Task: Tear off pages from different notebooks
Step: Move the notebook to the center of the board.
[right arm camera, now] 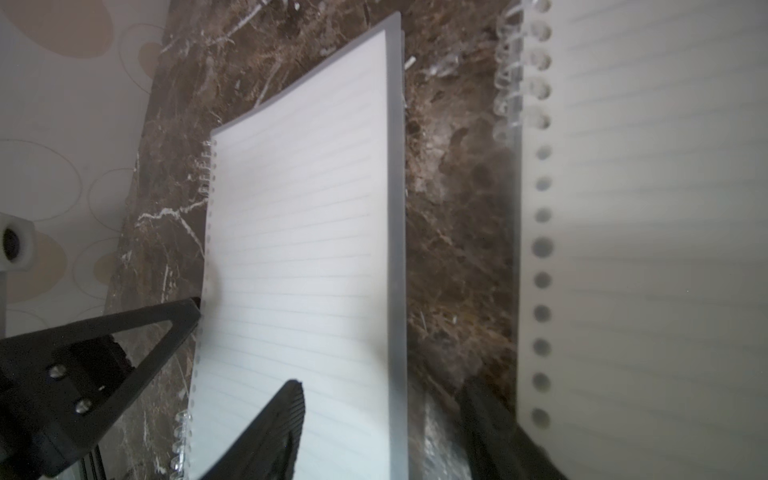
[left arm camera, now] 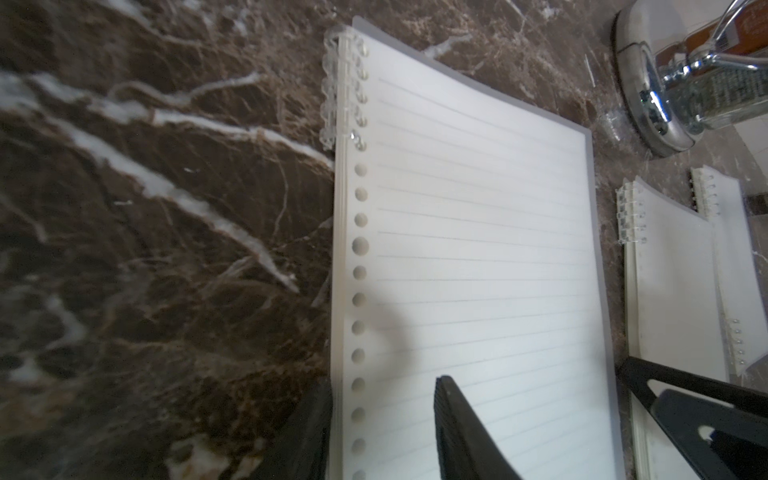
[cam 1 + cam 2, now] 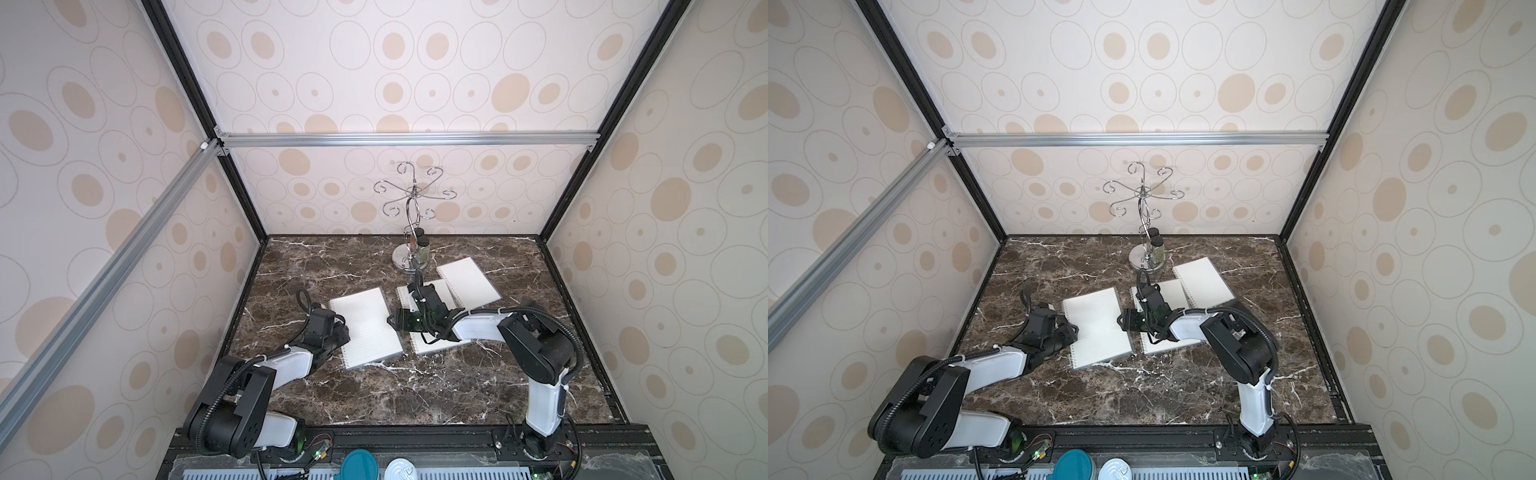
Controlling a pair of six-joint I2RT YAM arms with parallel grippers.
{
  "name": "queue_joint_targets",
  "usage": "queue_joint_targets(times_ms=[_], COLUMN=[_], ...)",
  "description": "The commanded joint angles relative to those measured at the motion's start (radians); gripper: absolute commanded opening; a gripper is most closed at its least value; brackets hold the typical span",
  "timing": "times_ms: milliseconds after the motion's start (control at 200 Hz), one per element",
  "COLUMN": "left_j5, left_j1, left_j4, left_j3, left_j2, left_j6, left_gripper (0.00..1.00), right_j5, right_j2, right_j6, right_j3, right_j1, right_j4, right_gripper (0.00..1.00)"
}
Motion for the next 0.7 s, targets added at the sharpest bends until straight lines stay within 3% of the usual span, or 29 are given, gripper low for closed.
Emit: queue_joint_targets(times_ms=[0,185,695], left_j5=[0.023,0.029,0.037], left_j1=[-0.011,-0.014,-0.029], left_j4=[-0.129,-0.117,-0.096], left_j3=[-0.046,-0.046,-0.039], left_j2=[0.042,0.062,0.094], left_j6=[0.005,0.006,0.005], left_gripper=[0.42,0.42,0.41], right_j5=[-0.019,-0.052,-0.178], right_j2=[0.017,0.036,0.043], right_j6=[-0.004,0.018,0.157], right_j3=[0.008,0.003,-0.028], right_j1=[0.004,0.004,0.004], right_j4=[-0.029,-0.001,0.174], right_gripper=[0.63,0.53,0.53])
